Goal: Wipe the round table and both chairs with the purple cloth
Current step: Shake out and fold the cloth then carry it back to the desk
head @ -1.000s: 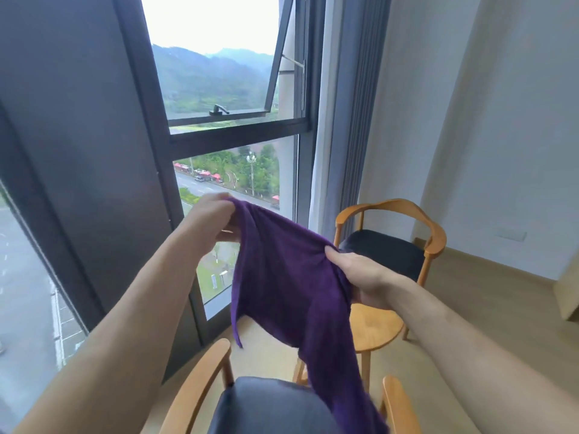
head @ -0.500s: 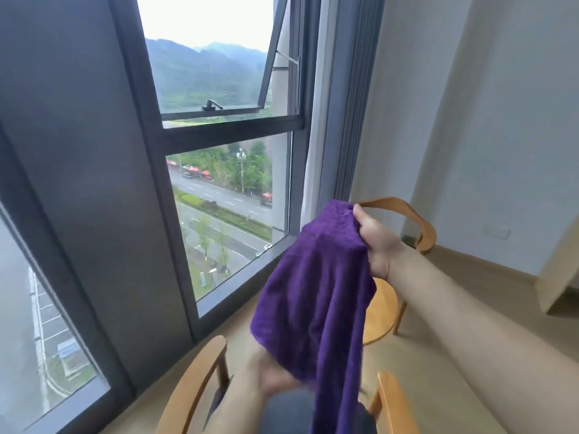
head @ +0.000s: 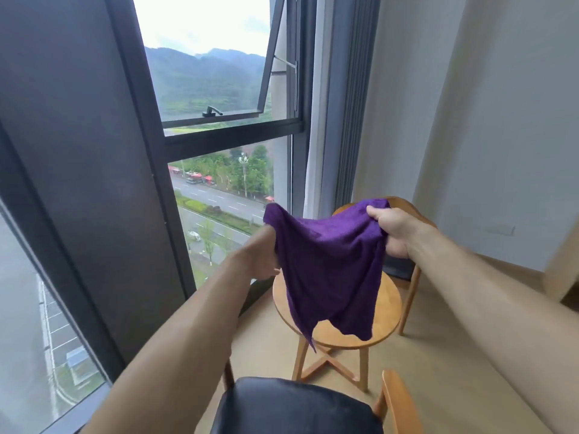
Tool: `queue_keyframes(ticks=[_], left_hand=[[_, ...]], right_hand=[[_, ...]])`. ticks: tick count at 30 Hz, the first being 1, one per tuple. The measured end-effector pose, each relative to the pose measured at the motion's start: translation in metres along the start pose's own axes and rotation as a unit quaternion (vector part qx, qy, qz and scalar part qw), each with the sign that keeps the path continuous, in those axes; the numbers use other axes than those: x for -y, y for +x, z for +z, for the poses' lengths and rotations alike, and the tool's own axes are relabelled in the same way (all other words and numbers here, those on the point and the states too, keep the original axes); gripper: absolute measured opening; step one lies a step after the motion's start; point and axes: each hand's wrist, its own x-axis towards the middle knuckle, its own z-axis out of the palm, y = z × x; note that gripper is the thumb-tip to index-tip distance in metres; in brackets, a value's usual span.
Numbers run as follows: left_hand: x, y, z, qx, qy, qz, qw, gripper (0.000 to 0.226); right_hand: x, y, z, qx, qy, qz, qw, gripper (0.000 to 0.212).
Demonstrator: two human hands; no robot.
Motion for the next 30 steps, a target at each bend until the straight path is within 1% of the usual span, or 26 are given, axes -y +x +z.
queue_keyframes(ticks=[1,2,4,5,6,7,8,9,10,11,12,13,14,15,16,17,18,20,21,22,23,24,26,27,28,30], left_hand=[[-0.012,0.002,-0.004,0.005,0.018,-0.019,1.0,0.05],[-0.021,-0.001,-0.006,0.015,0.037,-0.037,0.999,0.068],[-0.04,-0.003,-0.009,0.001,0.069,-0.058,0.996,0.092],[-0.042,-0.004,-0.009,-0.002,0.077,-0.067,0.995,0.099],[-0.042,-0.001,-0.01,0.012,0.062,-0.085,0.994,0.106],[-0.041,-0.001,-0.012,0.051,0.033,-0.103,0.993,0.112],[-0.039,-0.003,-0.013,0.102,0.018,-0.101,0.989,0.111],[-0.036,-0.005,-0.014,0.156,0.009,-0.078,0.985,0.098],[-0.035,-0.009,-0.014,0.205,0.013,-0.041,0.978,0.074],[-0.037,-0.013,-0.013,0.225,0.032,-0.004,0.974,0.045],[-0.04,-0.016,-0.012,0.223,0.055,0.019,0.973,0.023],[-0.045,-0.02,-0.012,0.201,0.083,0.033,0.976,0.018],[-0.053,-0.024,-0.012,0.164,0.129,0.043,0.977,0.025],[-0.062,-0.029,-0.012,0.134,0.178,0.047,0.974,0.031],[-0.072,-0.035,-0.014,0.114,0.23,0.044,0.965,0.033],[-0.082,-0.041,-0.015,0.099,0.283,0.034,0.953,0.032],[-0.09,-0.046,-0.016,0.083,0.326,0.02,0.941,0.029],[-0.101,-0.057,-0.018,0.033,0.387,0.003,0.921,0.029],[-0.104,-0.061,-0.021,0.008,0.407,-0.002,0.913,0.029],[-0.106,-0.062,-0.024,-0.015,0.42,-0.003,0.907,0.029],[-0.106,-0.064,-0.027,-0.034,0.421,-0.001,0.906,0.028],[-0.104,-0.063,-0.029,-0.05,0.405,0.005,0.913,0.029],[-0.102,-0.059,-0.032,-0.081,0.329,0.019,0.941,0.029],[-0.102,-0.058,-0.033,-0.097,0.286,0.023,0.953,0.027],[-0.104,-0.057,-0.034,-0.111,0.253,0.021,0.961,0.027],[-0.109,-0.057,-0.038,-0.117,0.222,0.008,0.968,0.027]], right_hand=[[0.01,0.003,-0.002,-0.027,-0.062,-0.016,0.998,0.036],[0.02,0.005,-0.007,-0.06,-0.157,-0.026,0.986,0.038],[0.034,0.002,-0.018,-0.112,-0.328,-0.011,0.938,0.047],[0.039,0.0,-0.024,-0.122,-0.371,0.007,0.921,0.052],[0.043,-0.001,-0.027,-0.12,-0.383,0.02,0.916,0.057],[0.044,-0.002,-0.03,-0.112,-0.369,0.038,0.922,0.061],[0.045,-0.003,-0.033,-0.098,-0.339,0.061,0.934,0.064],[0.045,-0.003,-0.037,-0.071,-0.299,0.083,0.948,0.064],[0.045,-0.004,-0.039,-0.026,-0.244,0.095,0.965,0.059],[0.046,-0.005,-0.043,0.025,-0.176,0.087,0.98,0.045],[0.047,-0.005,-0.047,0.079,-0.093,0.068,0.99,0.031],[0.048,-0.005,-0.052,0.12,-0.026,0.038,0.992,0.039],[0.048,-0.004,-0.056,0.152,0.0,0.017,0.988,0.056],[0.049,-0.002,-0.059,0.162,-0.018,0.007,0.987,0.063],[0.05,-0.003,-0.058,0.157,-0.068,0.007,0.985,0.059],[0.05,-0.005,-0.057,0.132,-0.146,0.009,0.98,0.048],[0.051,-0.01,-0.056,0.1,-0.24,0.003,0.966,0.037],[0.054,-0.018,-0.056,0.003,-0.407,-0.026,0.913,0.027],[0.055,-0.02,-0.058,-0.036,-0.448,-0.045,0.892,0.025],[0.054,-0.021,-0.059,-0.053,-0.452,-0.053,0.889,0.023],[0.053,-0.022,-0.061,-0.046,-0.429,-0.046,0.901,0.019],[0.051,-0.023,-0.063,-0.021,-0.381,-0.028,0.924,0.015],[0.05,-0.027,-0.064,0.069,-0.231,0.01,0.97,0.005],[0.05,-0.028,-0.067,0.103,-0.161,0.012,0.981,0.011],[0.051,-0.029,-0.07,0.122,-0.116,0.007,0.986,0.024],[0.053,-0.031,-0.074,0.133,-0.091,-0.01,0.987,0.049]])
